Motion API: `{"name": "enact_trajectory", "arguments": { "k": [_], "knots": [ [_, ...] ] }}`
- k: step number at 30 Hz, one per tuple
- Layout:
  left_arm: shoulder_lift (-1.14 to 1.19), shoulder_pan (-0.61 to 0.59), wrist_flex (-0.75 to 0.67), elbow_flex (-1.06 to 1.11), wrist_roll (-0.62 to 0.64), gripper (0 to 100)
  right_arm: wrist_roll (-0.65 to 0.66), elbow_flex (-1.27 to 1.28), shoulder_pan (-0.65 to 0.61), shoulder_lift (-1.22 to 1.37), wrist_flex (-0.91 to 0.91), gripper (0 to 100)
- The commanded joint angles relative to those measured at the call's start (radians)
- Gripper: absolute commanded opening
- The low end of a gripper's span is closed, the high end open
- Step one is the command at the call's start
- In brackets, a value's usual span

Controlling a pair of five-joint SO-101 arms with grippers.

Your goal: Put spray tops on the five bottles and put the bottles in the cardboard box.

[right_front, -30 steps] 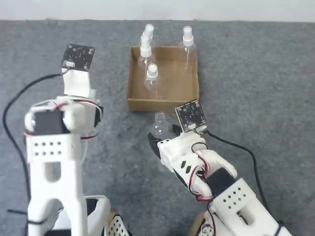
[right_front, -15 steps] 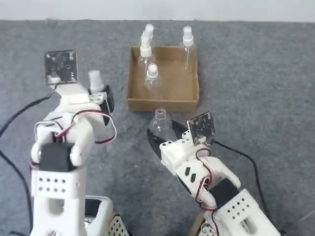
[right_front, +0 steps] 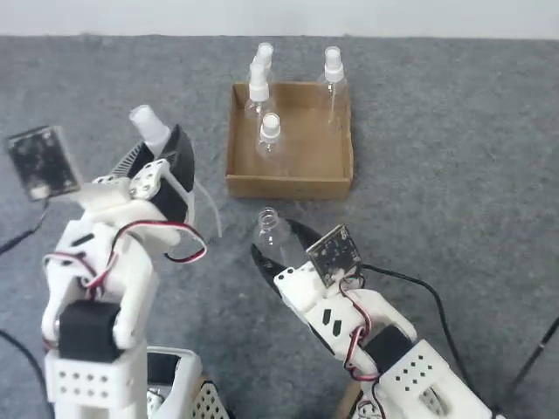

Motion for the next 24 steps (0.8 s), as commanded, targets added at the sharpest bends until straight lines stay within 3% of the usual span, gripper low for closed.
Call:
{"name": "enact_trajectory", "arguments": {
  "k": [1,11,24],
  "knots": [
    [-0.061,0.006,-0.068,0.021,0.058,1,0.028,-0.009,-0.013,-0.033,-0.044,0.6],
    [-0.241,0.008,-0.230,0.208,0.166,1,0.028,-0.009,-0.015,-0.033,-0.044,0.6],
    [-0.443,0.107,-0.384,0.400,0.169,1,0.028,-0.009,-0.015,-0.033,-0.047,0.6]
  ]
}}
